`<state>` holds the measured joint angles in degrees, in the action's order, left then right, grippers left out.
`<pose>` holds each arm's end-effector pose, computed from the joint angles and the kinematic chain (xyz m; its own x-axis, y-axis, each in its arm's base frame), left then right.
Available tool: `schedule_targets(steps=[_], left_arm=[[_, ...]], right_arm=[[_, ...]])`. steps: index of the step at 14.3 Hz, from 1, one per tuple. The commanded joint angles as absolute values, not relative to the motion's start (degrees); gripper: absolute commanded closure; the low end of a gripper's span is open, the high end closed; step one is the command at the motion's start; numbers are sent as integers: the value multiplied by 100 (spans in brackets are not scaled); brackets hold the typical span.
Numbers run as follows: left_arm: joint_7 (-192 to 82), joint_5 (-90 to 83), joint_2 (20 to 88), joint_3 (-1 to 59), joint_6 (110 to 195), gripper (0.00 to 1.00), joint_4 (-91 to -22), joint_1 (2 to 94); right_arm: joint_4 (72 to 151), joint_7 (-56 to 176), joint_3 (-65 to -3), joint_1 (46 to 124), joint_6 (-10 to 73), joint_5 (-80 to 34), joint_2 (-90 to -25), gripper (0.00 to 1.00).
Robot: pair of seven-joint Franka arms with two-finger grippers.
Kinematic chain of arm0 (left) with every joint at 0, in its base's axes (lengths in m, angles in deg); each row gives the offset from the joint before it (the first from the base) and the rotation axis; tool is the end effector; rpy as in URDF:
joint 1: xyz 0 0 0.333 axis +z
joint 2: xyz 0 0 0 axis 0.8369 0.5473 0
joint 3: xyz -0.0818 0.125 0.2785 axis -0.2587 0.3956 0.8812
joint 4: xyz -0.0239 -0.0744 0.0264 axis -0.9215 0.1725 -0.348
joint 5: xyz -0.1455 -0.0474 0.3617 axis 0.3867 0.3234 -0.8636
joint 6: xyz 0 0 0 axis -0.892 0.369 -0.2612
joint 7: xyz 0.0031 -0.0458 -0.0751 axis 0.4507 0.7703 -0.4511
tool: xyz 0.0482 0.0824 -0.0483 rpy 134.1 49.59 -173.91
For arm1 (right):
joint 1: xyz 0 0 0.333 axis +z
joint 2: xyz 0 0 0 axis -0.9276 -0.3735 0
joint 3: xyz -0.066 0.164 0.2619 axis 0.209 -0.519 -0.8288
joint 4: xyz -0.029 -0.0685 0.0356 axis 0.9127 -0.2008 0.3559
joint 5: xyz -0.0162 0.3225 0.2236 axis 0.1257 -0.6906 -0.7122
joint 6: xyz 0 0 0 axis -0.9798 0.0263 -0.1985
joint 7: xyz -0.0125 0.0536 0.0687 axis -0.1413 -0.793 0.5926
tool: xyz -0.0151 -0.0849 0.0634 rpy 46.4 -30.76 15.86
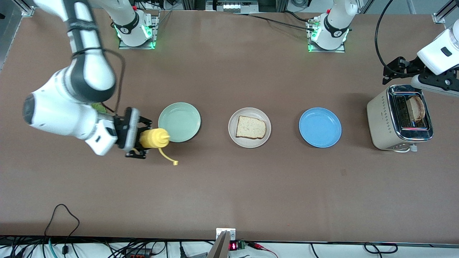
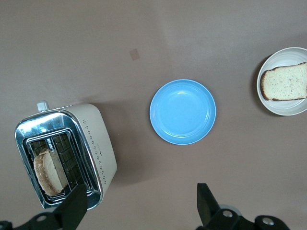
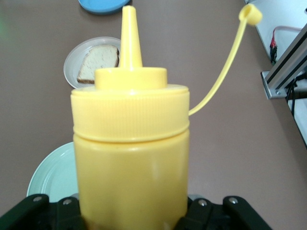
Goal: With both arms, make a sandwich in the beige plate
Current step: 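Set the yellow bottle down beside the lettuce with the right gripper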
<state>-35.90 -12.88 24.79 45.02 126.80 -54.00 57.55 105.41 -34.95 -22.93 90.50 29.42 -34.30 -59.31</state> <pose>0.5353 -0.0153 0.6025 0.9686 -0.2454 -0.0403 -0.2457 -0.9694 -0.0013 0.6631 0.1408 0.3867 0.0718 0.7995 0.5964 0.9974 -0.0564 -0.0444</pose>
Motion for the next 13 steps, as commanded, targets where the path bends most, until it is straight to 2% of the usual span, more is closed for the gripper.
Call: schedule_targets(steps=[1,7,10,13], left_arm=[[-3624,-1412,2452,4486,12569,0,-5313,5761],[-3624,-1412,2452,4486,12569,0,-5313,5761],[-3624,-1412,2443,4486,12560,0,-5313,5761],[-3624,-1412,2443,4494,12499,0,-5313,5769]], right_arm=[[11337,-4621,-2411,8558,2598,-4342,-5599,66],[12909,-7143,-2411,7556,1588,-6117,-5652,63],[13114,-7953,-2411,7151,894,-6435,-6011,63],[13114,-8717,-2411,6860,147,-6786,-6704,63]])
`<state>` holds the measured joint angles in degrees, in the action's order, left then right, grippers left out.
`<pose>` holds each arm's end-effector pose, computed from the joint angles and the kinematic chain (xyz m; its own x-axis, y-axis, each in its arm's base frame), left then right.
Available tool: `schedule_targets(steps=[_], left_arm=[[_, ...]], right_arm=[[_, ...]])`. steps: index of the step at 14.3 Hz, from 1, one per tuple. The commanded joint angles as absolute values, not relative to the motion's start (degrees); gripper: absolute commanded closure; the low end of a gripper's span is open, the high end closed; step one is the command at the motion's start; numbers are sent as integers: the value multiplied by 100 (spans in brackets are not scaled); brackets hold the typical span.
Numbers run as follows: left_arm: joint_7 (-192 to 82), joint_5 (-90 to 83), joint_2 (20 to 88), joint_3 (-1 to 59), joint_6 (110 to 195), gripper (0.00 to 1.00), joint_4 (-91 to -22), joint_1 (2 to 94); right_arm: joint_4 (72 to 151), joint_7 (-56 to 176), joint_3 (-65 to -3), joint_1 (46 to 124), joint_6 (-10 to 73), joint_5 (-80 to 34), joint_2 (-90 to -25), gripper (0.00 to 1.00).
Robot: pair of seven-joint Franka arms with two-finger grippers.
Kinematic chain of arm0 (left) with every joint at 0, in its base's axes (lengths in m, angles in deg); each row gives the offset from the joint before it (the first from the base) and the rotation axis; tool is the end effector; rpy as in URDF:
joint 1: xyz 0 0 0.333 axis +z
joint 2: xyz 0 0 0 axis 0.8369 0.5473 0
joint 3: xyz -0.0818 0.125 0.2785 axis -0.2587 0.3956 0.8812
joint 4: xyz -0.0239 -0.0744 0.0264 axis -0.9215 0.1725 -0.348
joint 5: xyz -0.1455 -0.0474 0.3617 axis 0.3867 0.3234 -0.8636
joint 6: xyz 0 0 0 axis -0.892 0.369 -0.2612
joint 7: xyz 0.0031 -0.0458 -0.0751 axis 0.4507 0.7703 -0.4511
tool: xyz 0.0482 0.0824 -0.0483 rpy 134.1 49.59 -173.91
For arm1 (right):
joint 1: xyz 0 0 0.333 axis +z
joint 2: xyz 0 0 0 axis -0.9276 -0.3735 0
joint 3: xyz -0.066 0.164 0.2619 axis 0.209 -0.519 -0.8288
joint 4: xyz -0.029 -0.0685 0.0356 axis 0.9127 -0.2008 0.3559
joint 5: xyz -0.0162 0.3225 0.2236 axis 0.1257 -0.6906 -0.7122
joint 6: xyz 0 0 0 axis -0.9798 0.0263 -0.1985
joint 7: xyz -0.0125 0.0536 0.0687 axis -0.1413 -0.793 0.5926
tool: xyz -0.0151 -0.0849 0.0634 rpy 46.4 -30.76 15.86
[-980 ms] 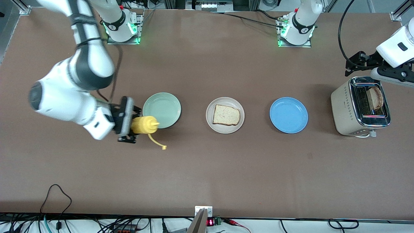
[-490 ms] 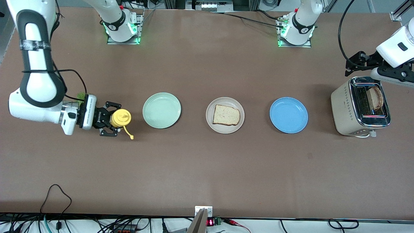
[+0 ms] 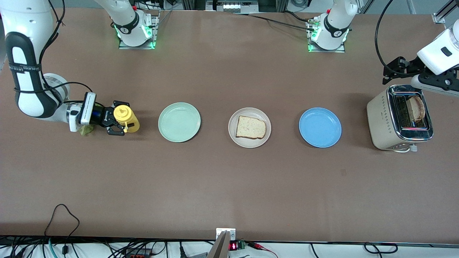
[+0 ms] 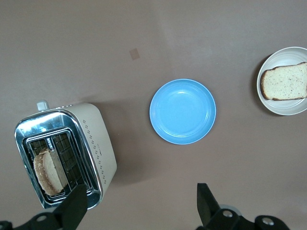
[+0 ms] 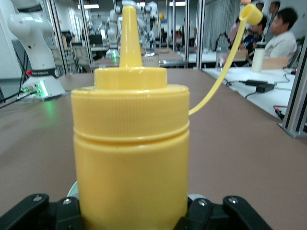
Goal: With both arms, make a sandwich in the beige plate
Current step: 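Set the yellow bottle down beside the lettuce with the right gripper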
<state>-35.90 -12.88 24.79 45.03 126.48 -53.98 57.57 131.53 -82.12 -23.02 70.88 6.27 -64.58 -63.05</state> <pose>0.5347 -0.0150 0.6021 0.9685 -0.2449 -0.0454 -0.2451 -0.9695 -0.0001 0.5383 -0.0223 0.1989 0.0362 0.2421 0.9696 0.9988 -0.0407 -0.0271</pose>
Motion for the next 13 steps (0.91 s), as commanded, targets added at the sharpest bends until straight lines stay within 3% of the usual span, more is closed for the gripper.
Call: schedule_targets(steps=[1,8,9,13], left_arm=[[-3624,-1412,2443,4494,12499,0,-5313,5769],[-3624,-1412,2443,4486,12499,0,-5313,5769],[-3624,-1412,2443,4486,12499,0,-5304,5769],[-3624,-1412,2443,4486,12490,0,-5313,5769]], right_arm=[[13105,-8990,-2411,6799,-38,-6875,-6942,63],[13061,-9572,-2420,6666,-286,-6990,-7568,63],[13061,-9573,-2420,6666,-277,-6990,-7586,59],[13052,-9564,-2420,6658,-277,-6990,-7603,21]])
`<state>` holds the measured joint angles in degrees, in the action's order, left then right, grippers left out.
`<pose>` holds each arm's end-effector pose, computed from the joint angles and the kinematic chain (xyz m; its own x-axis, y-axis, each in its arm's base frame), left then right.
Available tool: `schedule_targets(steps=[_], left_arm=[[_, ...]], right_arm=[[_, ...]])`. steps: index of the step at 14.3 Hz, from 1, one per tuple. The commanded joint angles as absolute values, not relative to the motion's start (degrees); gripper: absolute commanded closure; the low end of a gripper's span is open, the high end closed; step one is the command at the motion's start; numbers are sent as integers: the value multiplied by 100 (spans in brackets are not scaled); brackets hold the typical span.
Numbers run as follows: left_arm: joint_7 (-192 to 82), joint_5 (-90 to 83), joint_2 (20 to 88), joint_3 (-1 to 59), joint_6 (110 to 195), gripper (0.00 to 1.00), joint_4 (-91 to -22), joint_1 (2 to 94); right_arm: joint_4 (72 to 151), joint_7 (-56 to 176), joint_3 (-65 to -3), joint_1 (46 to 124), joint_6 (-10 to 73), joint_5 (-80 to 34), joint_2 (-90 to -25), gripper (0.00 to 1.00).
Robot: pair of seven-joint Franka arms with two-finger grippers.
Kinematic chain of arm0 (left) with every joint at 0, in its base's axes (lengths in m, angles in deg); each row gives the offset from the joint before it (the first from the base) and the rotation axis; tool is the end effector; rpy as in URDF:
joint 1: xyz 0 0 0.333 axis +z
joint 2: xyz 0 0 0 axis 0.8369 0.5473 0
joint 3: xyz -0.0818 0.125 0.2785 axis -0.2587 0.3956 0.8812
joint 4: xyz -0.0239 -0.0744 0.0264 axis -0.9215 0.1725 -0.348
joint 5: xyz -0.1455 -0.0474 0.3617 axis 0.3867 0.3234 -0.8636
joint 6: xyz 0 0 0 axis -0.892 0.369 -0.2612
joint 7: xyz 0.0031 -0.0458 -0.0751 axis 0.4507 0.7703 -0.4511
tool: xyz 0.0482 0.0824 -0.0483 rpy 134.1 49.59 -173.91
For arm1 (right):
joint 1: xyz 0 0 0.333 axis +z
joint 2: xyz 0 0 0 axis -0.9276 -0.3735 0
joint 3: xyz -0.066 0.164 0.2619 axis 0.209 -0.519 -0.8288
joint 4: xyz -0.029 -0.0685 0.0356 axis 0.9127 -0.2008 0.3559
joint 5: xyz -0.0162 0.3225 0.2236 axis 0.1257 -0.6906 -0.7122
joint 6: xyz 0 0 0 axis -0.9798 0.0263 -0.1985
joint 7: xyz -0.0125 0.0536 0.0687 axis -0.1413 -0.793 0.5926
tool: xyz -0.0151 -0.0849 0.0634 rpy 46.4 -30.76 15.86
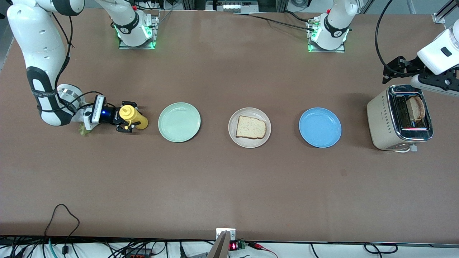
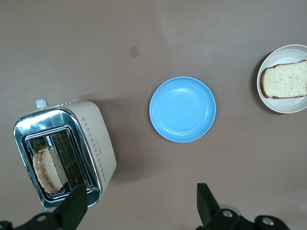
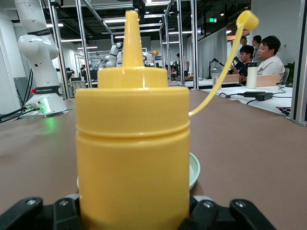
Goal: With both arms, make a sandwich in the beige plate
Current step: 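Release the bottle and draw the right gripper back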
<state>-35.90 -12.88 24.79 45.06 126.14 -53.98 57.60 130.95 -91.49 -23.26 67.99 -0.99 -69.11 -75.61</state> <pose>0.5341 -0.0144 0.6017 0.9685 -0.2438 -0.0512 -0.2440 -0.9698 0.0012 0.5033 -0.0340 0.1010 0.0758 0.1065 0.9914 0.9954 -0.0659 -0.0690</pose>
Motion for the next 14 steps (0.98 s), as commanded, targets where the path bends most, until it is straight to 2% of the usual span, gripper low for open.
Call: schedule_targets(steps=[1,4,14], left_arm=[[-3624,-1412,2443,4486,12490,0,-5313,5769],[-3615,-1412,2443,4486,12490,0,-5313,5769],[-3606,-1403,2443,4494,12490,0,-5313,5778]], right_arm=[[13052,-9555,-2411,6649,-277,-6981,-7603,0],[13000,-9424,-2350,6579,-234,-6867,-7560,0],[12569,-8213,-989,6666,-207,-5172,-7296,0]])
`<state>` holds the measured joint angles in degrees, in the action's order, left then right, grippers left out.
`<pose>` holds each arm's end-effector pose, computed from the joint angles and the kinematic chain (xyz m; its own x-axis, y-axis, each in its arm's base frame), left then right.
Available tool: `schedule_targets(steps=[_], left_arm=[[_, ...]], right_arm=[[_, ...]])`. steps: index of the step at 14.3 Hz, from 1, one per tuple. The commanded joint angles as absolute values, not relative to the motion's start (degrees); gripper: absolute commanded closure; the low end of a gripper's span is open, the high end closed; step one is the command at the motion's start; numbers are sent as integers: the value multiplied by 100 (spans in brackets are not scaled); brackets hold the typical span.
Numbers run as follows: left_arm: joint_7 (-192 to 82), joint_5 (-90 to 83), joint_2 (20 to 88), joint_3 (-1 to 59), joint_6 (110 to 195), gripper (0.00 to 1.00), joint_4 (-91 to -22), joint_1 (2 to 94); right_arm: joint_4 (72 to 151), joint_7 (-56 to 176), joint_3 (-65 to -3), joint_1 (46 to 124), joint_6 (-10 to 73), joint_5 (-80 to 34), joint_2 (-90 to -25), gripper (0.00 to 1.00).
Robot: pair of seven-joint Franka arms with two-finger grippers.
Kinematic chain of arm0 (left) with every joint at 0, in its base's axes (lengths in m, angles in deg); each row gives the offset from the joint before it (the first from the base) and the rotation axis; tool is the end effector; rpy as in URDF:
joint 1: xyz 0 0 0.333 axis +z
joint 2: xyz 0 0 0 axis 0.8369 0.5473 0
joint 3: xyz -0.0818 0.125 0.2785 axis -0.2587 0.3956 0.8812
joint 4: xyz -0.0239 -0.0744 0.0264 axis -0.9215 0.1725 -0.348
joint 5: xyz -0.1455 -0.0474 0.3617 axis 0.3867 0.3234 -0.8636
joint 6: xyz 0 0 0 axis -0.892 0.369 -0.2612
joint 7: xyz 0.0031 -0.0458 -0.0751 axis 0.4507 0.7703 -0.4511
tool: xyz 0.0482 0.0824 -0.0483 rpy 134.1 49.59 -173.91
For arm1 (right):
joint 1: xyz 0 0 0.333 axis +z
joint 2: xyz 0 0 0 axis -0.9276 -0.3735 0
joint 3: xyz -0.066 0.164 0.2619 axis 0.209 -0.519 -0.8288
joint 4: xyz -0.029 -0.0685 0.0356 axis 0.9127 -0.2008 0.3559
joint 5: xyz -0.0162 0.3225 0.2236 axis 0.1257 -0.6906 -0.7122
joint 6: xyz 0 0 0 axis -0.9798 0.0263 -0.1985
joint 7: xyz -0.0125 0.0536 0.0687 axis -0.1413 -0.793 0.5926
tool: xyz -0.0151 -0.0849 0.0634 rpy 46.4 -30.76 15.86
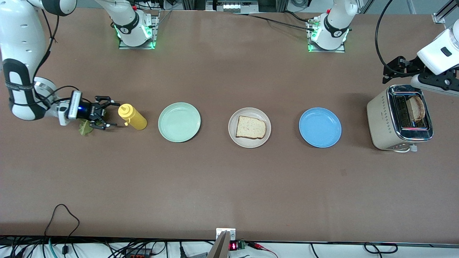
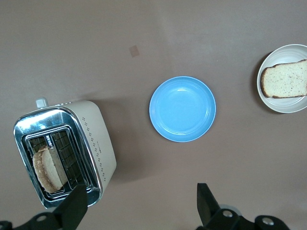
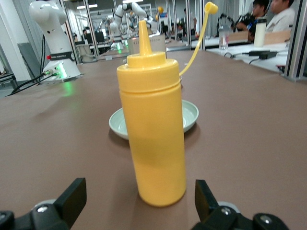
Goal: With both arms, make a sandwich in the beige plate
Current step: 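Release the bottle and draw the right gripper back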
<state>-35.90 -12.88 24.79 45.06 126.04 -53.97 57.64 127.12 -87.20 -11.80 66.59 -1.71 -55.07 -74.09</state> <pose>0.5339 -0.0140 0.6016 0.9686 -0.2431 -0.0527 -0.2433 -0.9699 0.0015 0.4907 -0.1544 0.1327 0.1351 0.3229 0.9368 0.9908 -0.0435 -0.1279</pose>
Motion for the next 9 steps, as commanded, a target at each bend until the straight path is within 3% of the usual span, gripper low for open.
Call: schedule_targets(steps=[1,4,7,9], left_arm=[[-3606,-1412,2452,4494,12490,0,-5313,5778],[-3606,-1412,2443,4494,12490,0,-5313,5778],[-3606,-1412,2443,4494,12490,0,-5313,5778],[-3606,-1403,2443,4494,12490,0,-5313,5778]], right_arm=[[12534,-7993,-866,6692,-172,-5084,-7261,0],[12472,-7176,-234,7156,3,-4977,-7261,0],[12446,-6332,1021,8279,39,-4977,-7261,0],[12245,-5814,1507,8783,22,-4977,-7278,0]])
